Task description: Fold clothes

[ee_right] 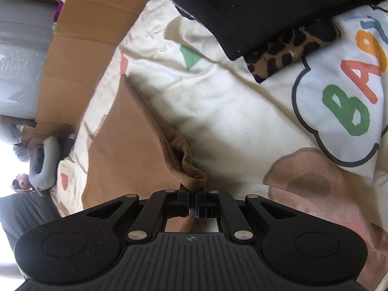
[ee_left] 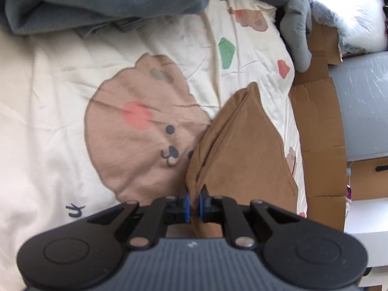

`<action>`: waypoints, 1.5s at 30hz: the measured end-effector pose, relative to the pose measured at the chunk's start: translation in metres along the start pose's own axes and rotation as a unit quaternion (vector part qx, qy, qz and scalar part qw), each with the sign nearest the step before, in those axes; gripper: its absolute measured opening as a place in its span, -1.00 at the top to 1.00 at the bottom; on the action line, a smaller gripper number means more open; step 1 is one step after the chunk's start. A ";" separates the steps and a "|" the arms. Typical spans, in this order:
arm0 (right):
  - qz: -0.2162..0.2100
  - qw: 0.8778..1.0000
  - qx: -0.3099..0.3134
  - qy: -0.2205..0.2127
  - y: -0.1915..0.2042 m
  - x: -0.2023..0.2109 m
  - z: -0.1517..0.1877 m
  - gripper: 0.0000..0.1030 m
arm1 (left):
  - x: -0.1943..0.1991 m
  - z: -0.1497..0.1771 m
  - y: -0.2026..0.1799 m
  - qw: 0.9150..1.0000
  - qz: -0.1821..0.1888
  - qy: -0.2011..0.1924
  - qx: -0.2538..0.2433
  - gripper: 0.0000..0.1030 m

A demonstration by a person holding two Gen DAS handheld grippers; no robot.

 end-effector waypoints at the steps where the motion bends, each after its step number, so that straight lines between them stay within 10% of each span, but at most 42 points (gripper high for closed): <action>1: 0.005 1.000 -0.001 0.002 -0.002 -0.002 0.000 0.95 | -0.003 0.000 0.004 1.000 0.000 0.002 0.004 0.86; 18: 0.099 0.994 0.048 -0.003 0.006 0.024 -0.008 0.70 | -0.023 -0.008 0.024 0.998 -0.003 0.044 -0.035 0.49; 29: 0.047 0.986 0.158 -0.001 0.061 0.030 -0.008 0.69 | -0.029 -0.011 0.027 0.998 0.022 0.049 -0.029 0.33; 45: -0.011 0.910 0.394 0.129 0.188 -0.082 0.051 0.69 | -0.032 -0.006 0.033 0.996 0.052 0.072 -0.022 0.55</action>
Point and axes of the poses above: each gripper's, at about its wrist camera, not at the fingertips, and x roughly against the way its jaws point, y to its left, z to its underside, the point moved 1 cm from there along -x, roughly the way its jaws point, and after that the axes turned 12 degrees about x, right-handed, at the moved point
